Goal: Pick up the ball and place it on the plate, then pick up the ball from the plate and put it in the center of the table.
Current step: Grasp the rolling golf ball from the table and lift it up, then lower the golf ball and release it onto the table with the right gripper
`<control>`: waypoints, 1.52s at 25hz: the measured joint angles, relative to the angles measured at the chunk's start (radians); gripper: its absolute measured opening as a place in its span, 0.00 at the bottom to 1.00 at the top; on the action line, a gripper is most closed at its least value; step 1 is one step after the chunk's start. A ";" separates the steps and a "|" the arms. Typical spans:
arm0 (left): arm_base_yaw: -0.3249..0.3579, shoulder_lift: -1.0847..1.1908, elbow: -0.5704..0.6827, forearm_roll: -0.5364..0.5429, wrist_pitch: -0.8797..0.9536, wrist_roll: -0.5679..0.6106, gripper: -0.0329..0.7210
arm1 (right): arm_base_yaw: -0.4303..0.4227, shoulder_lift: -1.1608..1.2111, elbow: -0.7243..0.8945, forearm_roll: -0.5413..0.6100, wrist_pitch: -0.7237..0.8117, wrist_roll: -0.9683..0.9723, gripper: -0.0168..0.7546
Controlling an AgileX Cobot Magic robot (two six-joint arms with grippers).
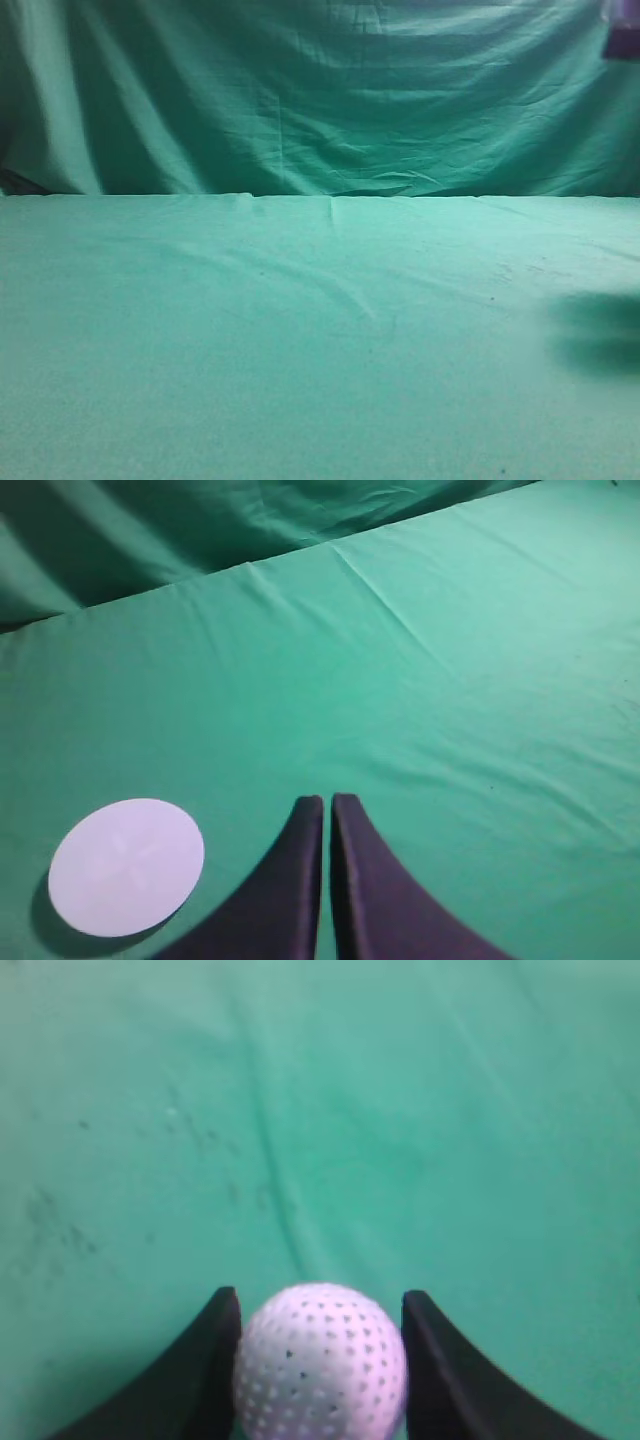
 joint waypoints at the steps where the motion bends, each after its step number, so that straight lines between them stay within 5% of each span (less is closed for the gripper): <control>1: 0.000 -0.020 0.013 0.026 0.001 -0.027 0.04 | 0.017 0.000 -0.027 0.002 0.014 -0.010 0.44; 7: 0.000 -0.142 0.136 0.160 0.008 -0.169 0.04 | 0.220 0.016 -0.216 0.005 0.055 -0.026 0.44; 20: 0.000 -0.169 0.160 0.247 0.010 -0.189 0.04 | 0.519 0.409 -0.698 -0.029 0.161 -0.036 0.44; 29: 0.000 -0.171 0.160 0.251 0.010 -0.189 0.04 | 0.563 0.659 -0.938 -0.029 0.184 -0.041 0.44; 37: 0.000 -0.171 0.160 0.251 0.010 -0.189 0.04 | 0.563 0.700 -0.986 -0.032 0.184 -0.041 0.44; 38: 0.000 -0.171 0.160 0.251 0.010 -0.189 0.04 | 0.563 0.700 -0.986 -0.032 0.184 -0.041 0.49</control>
